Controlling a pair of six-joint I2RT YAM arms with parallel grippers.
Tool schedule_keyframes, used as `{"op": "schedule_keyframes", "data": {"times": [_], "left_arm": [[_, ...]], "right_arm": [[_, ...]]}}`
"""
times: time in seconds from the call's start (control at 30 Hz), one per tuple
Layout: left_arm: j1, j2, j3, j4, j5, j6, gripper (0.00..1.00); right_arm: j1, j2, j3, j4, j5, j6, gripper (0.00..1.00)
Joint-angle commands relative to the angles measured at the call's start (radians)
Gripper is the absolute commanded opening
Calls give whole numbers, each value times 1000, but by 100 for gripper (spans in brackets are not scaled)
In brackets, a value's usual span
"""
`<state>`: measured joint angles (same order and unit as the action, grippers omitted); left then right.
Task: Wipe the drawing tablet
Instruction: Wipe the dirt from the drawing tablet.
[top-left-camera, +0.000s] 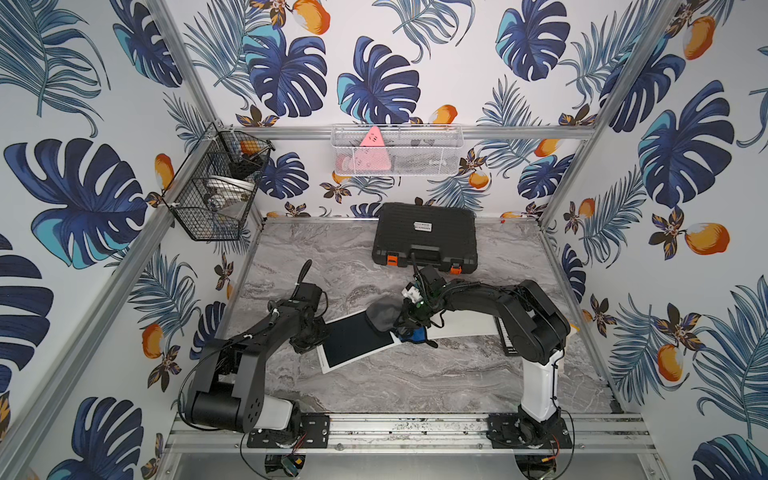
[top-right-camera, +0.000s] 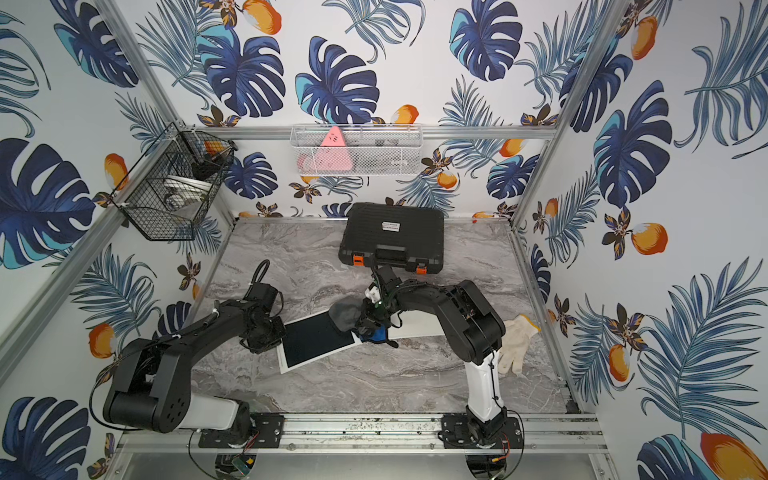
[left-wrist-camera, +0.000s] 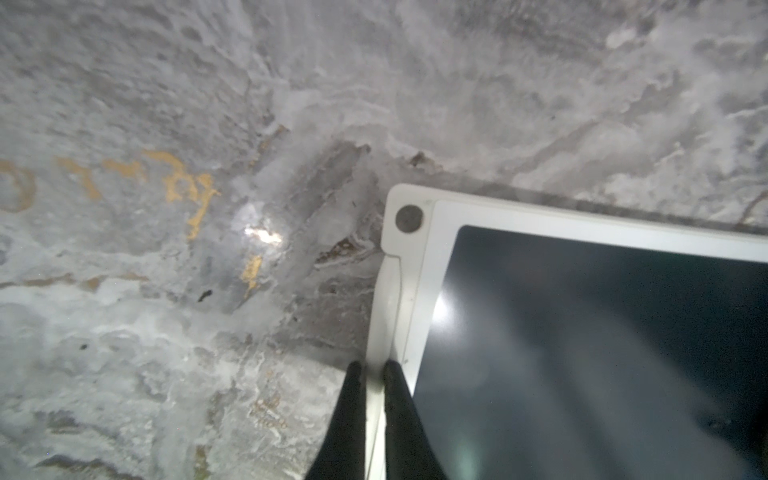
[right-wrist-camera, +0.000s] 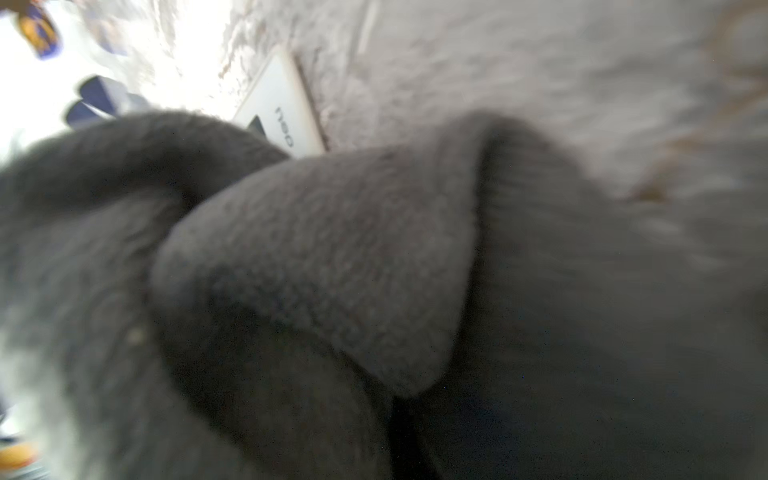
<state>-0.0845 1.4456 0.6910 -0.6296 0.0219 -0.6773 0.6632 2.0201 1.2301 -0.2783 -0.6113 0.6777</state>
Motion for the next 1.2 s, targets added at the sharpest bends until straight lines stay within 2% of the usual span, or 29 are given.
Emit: {"op": "schedule_keyframes", "data": {"times": [0.0, 0.13, 0.3, 0.37, 0.57, 0.63, 0.9, 0.97, 1.17], "left_arm": [[-7, 57, -44, -8, 42, -4, 10], [-9, 52, -45, -9, 42, -4, 10], [-11, 47, -45, -12, 39, -4, 10], [-12, 47, -45, -10, 39, -5, 10], [-15, 55, -43, -9, 41, -2, 10], [-15, 55, -44, -7, 43, -2, 10], [-26, 56, -44, -4, 37, 3, 10], [-33, 58, -43, -6, 32, 2, 10], [-40, 63, -38, -6, 30, 4, 10]], "right_arm": [[82, 64, 68, -25, 35, 29, 0], [99, 106, 108, -28, 41, 44, 0], [-26, 68, 30, -32, 42, 22, 0], [-40, 61, 32, -43, 43, 12, 0], [107, 178, 243, -58, 31, 60, 0], [128, 217, 291, -59, 35, 80, 0], [-46, 176, 198, -110, 93, 21, 0], [-60, 161, 185, -101, 98, 22, 0], [85, 236, 353, -142, 93, 30, 0]]}}
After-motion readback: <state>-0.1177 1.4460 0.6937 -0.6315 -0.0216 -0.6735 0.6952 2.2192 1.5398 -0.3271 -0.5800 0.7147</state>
